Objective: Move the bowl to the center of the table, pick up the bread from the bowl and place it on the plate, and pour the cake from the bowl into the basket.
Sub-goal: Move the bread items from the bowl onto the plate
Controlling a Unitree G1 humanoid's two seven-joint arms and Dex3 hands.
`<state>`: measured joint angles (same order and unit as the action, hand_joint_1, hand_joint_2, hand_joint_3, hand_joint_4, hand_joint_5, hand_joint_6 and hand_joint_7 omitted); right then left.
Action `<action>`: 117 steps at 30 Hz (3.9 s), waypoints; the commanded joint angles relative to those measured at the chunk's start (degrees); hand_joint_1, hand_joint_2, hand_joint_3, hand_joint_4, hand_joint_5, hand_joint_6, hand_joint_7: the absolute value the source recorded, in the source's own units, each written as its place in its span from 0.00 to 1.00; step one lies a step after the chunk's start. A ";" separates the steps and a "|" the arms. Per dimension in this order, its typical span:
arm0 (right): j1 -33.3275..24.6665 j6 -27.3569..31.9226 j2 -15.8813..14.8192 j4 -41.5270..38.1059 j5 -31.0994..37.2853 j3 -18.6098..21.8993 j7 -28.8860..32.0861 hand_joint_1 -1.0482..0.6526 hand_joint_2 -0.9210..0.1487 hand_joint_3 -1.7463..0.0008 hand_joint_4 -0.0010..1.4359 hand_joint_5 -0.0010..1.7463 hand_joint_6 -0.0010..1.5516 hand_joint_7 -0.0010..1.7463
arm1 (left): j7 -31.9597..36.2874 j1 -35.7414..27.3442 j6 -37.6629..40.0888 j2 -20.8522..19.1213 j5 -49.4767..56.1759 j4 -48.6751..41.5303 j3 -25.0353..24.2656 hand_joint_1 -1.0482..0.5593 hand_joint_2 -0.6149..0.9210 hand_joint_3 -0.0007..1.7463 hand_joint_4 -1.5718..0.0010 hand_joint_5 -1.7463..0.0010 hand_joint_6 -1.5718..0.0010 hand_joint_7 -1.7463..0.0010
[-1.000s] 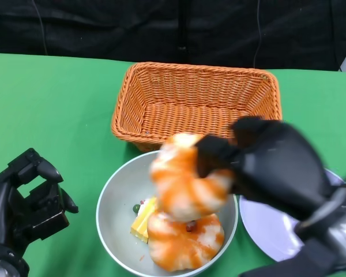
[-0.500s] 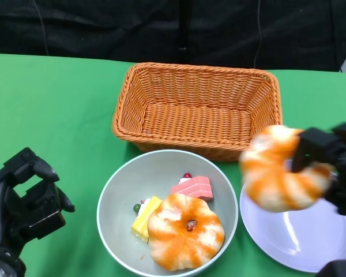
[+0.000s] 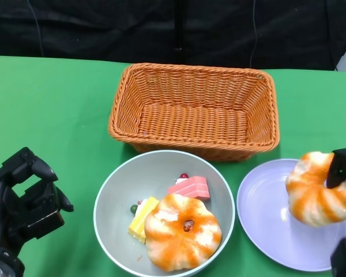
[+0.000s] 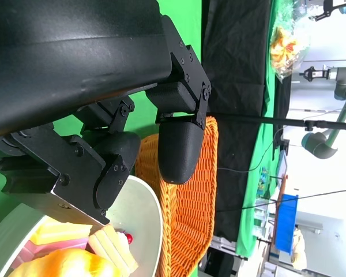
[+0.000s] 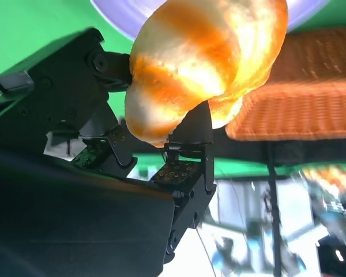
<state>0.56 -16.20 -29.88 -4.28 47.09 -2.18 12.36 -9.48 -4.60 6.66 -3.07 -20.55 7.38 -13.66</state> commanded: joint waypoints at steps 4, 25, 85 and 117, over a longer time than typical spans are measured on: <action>3.81 1.58 -1.13 -3.76 1.05 -2.92 0.54 0.56 0.05 0.87 0.52 1.00 0.46 0.86 | -0.15 0.04 0.10 -0.98 -0.07 0.41 -0.42 0.73 0.78 0.77 0.45 0.00 0.54 0.02; 19.36 3.22 4.52 -22.00 1.47 -14.54 5.36 0.55 0.02 0.91 0.56 1.00 0.54 0.75 | 0.75 -0.49 0.76 -0.38 -0.01 1.87 0.09 0.73 0.78 0.77 0.45 0.00 0.54 0.02; -4.35 6.16 1.85 12.24 0.49 -7.92 8.24 0.28 0.00 0.90 0.40 0.01 0.50 0.01 | 1.07 -0.69 1.50 -0.77 0.51 2.97 -0.10 0.73 0.77 0.78 0.45 0.00 0.54 0.02; 1.33 1.07 11.60 22.59 -1.54 -17.49 -11.34 0.45 0.14 0.81 0.61 0.77 0.73 0.19 | 1.94 -0.84 1.83 -0.09 0.76 4.07 0.49 0.73 0.77 0.79 0.45 0.00 0.54 0.02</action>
<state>1.26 -14.54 -17.75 17.50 44.87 -19.07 1.98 -8.27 -5.10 8.12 -2.80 -20.15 10.46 -13.04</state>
